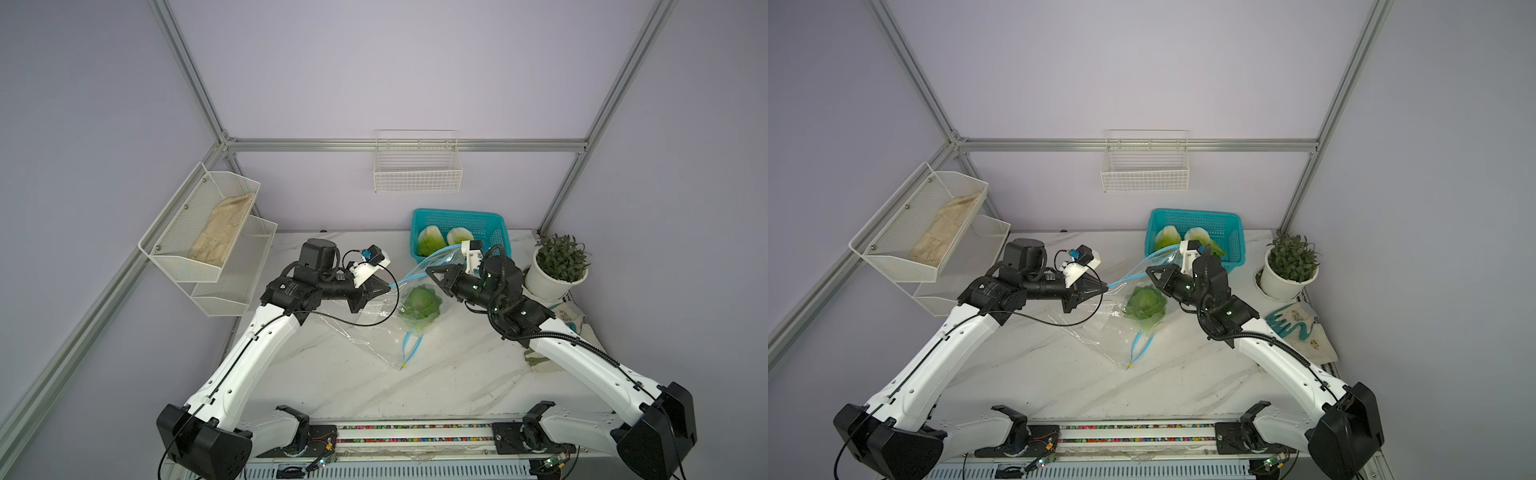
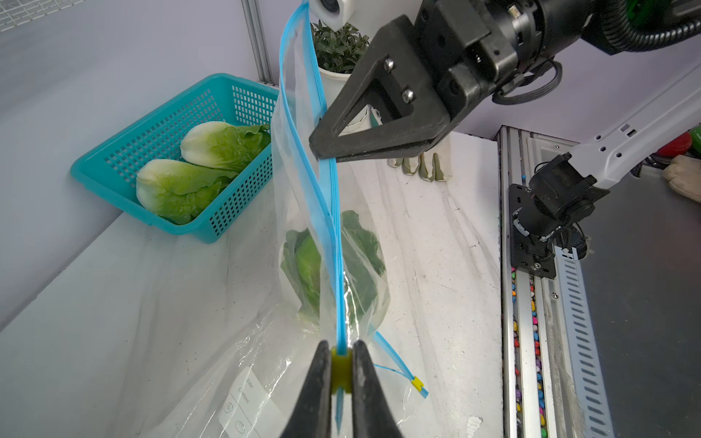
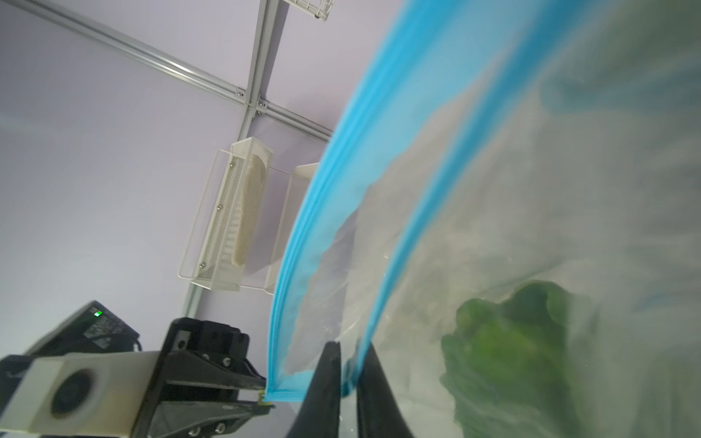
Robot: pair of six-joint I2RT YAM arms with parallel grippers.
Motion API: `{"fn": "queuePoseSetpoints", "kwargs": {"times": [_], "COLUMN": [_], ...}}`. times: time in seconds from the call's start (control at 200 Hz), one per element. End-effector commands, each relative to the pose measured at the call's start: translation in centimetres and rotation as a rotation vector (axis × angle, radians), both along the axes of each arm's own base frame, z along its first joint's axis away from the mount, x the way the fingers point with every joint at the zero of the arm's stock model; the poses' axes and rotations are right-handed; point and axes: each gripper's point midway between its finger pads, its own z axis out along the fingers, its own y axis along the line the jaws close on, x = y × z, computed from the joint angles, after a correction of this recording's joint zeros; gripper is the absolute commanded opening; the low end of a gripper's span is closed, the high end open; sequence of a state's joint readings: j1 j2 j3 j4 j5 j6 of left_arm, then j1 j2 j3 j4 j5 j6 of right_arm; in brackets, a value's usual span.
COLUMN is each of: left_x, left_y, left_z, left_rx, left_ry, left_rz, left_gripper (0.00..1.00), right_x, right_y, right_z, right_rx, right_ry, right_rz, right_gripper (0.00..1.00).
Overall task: Open the zip-top bag and take out the chinese cabbages
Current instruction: Open the zipper food storage bag.
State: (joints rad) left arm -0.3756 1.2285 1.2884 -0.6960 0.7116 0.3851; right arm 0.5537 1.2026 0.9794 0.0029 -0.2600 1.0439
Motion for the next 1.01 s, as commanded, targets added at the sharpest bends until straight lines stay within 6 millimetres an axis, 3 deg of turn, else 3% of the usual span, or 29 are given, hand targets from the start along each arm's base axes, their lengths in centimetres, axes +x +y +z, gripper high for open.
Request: {"fn": "queuePoseSetpoints", "kwargs": {"times": [0.0,0.04,0.09,0.185,0.305,0.445,0.62,0.64,0.82,1.0], "left_x": [-0.7,-0.7,-0.4,1.0,3.8,5.9,7.0,7.7,8.2,9.0], "left_y": [-0.3,-0.4,-0.4,-0.7,-1.2,-2.8,-5.1,-5.7,-7.9,-8.4], "left_z": [2.3,2.4,2.8,3.8,5.6,7.0,7.2,5.9,5.8,4.9], "left_rx": [-0.043,-0.047,-0.061,-0.097,-0.154,-0.193,-0.169,-0.148,-0.140,-0.105], "left_ry": [-0.080,-0.076,-0.067,-0.062,-0.056,-0.025,-0.041,-0.016,-0.003,0.013], "left_rz": [-0.041,-0.038,-0.023,0.050,0.210,0.320,0.319,0.315,0.274,0.288], "left_gripper": [0.14,0.23,0.45,0.73,0.87,0.84,0.74,0.73,0.63,0.44], "right_x": [0.2,0.2,0.3,0.2,0.1,0.0,-0.2,-0.2,-0.3,-0.5], "right_y": [-0.2,-0.1,-0.1,0.0,0.1,0.4,0.6,0.6,0.6,0.4], "right_z": [0.8,1.0,1.2,1.5,1.5,1.5,1.5,1.4,1.0,0.7], "right_rx": [0.013,0.000,-0.038,-0.095,-0.144,-0.150,-0.137,-0.136,-0.139,-0.143], "right_ry": [0.020,0.005,-0.042,-0.113,-0.169,-0.191,-0.184,-0.183,-0.170,-0.159], "right_rz": [-0.028,-0.020,-0.004,0.019,0.041,0.068,0.075,0.076,0.082,0.082], "right_gripper": [0.00,0.00,0.00,0.00,0.00,0.00,0.00,0.00,0.00,0.00]}}
